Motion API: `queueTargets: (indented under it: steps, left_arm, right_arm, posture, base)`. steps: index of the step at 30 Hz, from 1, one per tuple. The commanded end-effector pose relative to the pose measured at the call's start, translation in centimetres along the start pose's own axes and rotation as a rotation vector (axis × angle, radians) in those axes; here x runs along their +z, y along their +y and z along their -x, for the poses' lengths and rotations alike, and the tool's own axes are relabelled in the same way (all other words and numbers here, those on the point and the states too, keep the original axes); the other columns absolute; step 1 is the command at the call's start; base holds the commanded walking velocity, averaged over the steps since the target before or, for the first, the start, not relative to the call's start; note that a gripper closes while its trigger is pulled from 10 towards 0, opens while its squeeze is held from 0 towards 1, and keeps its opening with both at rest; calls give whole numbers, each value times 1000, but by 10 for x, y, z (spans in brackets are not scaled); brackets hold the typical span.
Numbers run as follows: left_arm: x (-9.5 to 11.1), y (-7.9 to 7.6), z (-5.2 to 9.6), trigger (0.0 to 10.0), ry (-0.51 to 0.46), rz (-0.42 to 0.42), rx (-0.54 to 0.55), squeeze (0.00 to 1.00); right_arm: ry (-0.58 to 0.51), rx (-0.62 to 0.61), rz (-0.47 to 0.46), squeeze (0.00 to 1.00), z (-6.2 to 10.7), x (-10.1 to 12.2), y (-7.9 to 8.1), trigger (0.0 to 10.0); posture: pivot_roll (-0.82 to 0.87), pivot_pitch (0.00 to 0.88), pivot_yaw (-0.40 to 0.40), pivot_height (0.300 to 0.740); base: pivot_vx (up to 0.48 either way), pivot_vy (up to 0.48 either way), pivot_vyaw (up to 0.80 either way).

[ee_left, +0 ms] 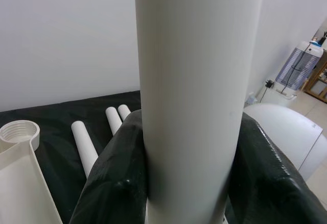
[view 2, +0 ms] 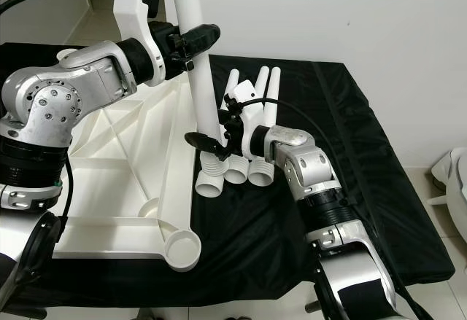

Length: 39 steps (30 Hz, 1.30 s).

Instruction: Building children table

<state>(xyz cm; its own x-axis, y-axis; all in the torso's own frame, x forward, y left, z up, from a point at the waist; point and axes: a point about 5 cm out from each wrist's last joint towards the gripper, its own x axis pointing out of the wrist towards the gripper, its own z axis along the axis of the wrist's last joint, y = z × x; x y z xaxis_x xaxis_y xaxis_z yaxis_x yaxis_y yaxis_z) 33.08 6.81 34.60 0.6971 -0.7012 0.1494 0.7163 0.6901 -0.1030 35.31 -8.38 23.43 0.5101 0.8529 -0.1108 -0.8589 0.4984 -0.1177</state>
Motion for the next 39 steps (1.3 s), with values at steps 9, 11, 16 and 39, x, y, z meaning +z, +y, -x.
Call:
queueTargets:
  steps: [9,11,16,39]
  left_arm:
    - [8,-23,3,10000,-26,-42,-333,0]
    - [8,-24,2,10000,-26,-42,-335,0]
    - [9,-25,1,10000,-28,-39,-332,0]
    - [25,-7,10,10000,-101,71,-295,0]
  right_arm:
    - [73,24,-35,0,-1,-1,-4,0]
    - [78,23,-40,0,-1,-1,-4,0]
    - [91,30,-48,0,-1,-3,-5,0]
    - [-157,-110,-131,0,3,22,-19,10000]
  posture:
    - [23,79,-77,740]
    - [23,80,-77,740]
    - [24,79,-77,740]
    - [23,74,-72,740]
  base:
    - [0,0,0]
    - [0,0,0]
    - [0,0,0]
    - [0,0,0]
